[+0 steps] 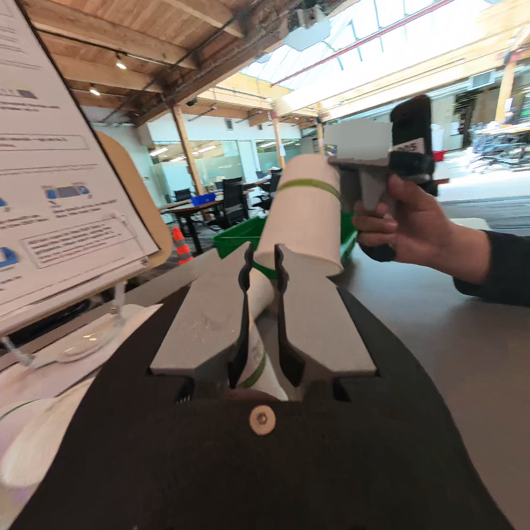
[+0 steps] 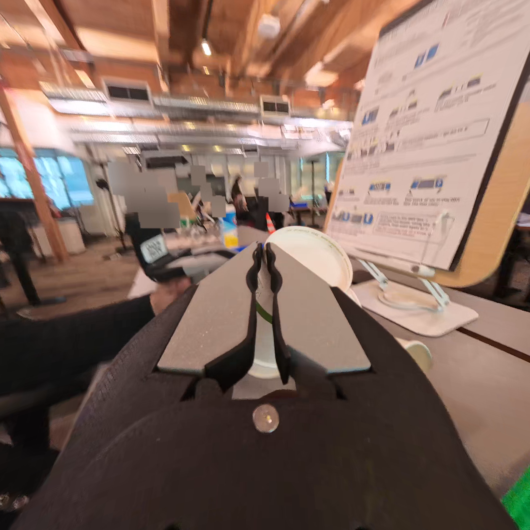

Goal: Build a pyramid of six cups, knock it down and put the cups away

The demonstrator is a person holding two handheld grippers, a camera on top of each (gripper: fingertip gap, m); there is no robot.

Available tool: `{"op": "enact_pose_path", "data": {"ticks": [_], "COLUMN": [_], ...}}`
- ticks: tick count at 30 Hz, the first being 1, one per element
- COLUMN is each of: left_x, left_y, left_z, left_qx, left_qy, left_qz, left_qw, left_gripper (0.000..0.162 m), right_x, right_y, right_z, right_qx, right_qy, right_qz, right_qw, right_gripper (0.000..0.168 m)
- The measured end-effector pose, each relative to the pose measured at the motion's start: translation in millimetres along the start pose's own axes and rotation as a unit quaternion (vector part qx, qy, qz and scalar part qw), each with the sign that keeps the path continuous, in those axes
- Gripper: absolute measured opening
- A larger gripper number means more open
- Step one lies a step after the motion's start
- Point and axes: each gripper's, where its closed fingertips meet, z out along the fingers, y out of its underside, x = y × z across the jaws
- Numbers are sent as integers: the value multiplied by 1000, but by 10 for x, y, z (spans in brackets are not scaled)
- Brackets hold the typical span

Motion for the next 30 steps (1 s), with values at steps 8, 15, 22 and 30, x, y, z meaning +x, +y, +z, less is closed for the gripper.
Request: {"op": "enact_pose_path", "data": {"ticks": [8,15,22,30], "left_x": [480,291,33,48], "left_y": [40,-54,-225,-216], "left_z": [99,64,-58,-78], "left_qx": [-2,27,78,76], "left_qy": [121,100,73,92], "left_qz": [-77,-142,-183,-182], "left_qw": [990,984,977,976], "left_gripper": [16,12,6,2], "right_x": [-120,-270,-353,-596], "right_y": [-223,-54,290,1305], "right_z": [-51,61,121,134], "right_qx": [73,40,-49,-299], "right_qy": [-41,-70,-110,-165], "right_qz": [32,17,20,-45], "right_qw": [996,997,993,939], "right_gripper": [0,0,0,0]}}
